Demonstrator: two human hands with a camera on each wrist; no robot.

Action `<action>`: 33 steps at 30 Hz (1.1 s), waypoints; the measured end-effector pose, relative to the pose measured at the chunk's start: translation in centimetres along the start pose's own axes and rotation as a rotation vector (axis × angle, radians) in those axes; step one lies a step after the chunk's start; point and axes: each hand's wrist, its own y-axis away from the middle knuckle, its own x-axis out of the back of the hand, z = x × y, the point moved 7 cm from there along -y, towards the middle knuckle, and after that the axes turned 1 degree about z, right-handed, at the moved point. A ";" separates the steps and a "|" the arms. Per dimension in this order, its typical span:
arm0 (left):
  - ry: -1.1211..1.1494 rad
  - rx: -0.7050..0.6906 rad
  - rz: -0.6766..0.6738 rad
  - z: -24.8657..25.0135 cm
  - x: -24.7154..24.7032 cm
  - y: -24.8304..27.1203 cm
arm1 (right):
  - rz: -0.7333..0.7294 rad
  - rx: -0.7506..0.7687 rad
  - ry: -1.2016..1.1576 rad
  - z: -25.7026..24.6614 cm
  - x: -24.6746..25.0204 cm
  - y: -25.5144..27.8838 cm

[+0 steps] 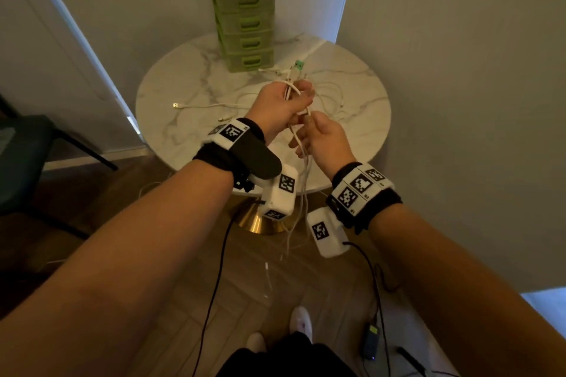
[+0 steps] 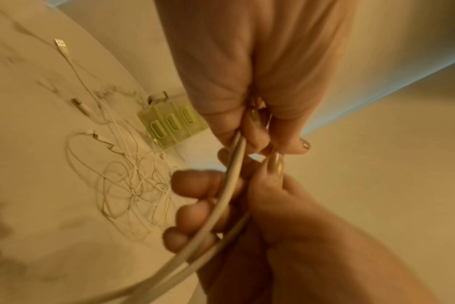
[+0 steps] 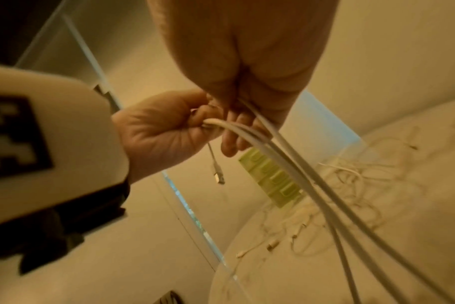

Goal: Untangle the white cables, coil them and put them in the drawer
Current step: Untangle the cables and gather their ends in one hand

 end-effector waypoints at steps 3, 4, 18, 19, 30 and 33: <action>0.151 0.019 0.115 0.1 0.9 -1.1 | 0.020 -0.159 -0.063 2.8 0.9 0.1; 0.261 0.036 0.161 0.3 1.5 -1.5 | -0.026 -0.205 -0.014 3.7 1.0 0.5; -0.111 0.059 0.091 -1.8 -3.1 -3.3 | -0.094 -0.099 -0.141 0.9 2.1 -2.8; -0.129 0.062 0.097 -2.0 -3.6 -3.2 | -0.060 -0.126 -0.163 1.4 2.6 -2.9; -0.137 0.104 0.051 -4.9 -5.6 -5.1 | 0.040 -0.198 -0.094 4.5 4.3 -6.9; -0.074 0.139 0.120 -5.6 -4.6 -6.0 | -0.137 -0.158 0.108 3.7 2.7 -8.2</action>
